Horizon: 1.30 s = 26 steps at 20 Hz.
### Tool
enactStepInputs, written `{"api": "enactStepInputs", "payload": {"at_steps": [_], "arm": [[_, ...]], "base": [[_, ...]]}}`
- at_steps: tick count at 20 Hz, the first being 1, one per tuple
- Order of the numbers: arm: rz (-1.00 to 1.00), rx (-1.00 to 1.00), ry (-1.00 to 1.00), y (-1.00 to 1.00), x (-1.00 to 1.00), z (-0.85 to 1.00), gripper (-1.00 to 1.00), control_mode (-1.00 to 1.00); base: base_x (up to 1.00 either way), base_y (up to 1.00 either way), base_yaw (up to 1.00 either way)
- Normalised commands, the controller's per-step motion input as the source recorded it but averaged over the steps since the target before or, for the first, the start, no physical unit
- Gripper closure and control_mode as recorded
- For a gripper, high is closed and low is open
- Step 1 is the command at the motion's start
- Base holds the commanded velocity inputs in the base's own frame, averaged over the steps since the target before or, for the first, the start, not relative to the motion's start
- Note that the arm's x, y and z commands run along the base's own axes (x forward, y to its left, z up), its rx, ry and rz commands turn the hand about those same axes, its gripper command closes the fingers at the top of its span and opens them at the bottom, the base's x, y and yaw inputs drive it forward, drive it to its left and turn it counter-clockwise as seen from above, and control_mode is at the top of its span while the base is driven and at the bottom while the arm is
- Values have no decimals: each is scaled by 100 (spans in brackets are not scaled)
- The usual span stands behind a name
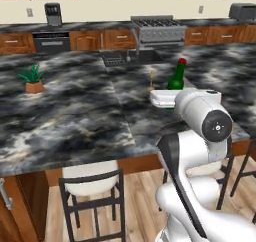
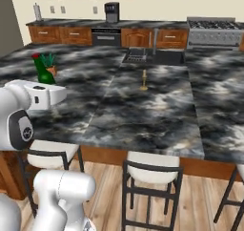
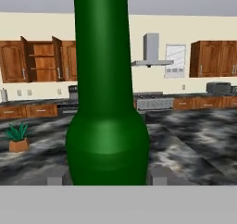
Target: Open the cabinet directly in front. Then move the beer and the mug to the dining counter with the candle on it.
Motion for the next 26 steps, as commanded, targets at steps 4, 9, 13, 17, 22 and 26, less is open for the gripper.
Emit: {"api": "enactStepInputs", "payload": {"at_steps": [4,9,13,17,22,26], "arm": [[0,0,0,0,0,0,100,100],[0,2,12,-8,26,0,100,-100],[0,0,41,-7,57,-11,100,-100],[0,0,31,-4,28,-6,100,-100],[0,0,1,0,0,-6,100,-100],[2,-2,13,0,0,-59,100,-100]], "base": [[92,-1,0],[40,0,0],[0,0,0],[0,0,0],[0,0,0],[0,0,0]]}}
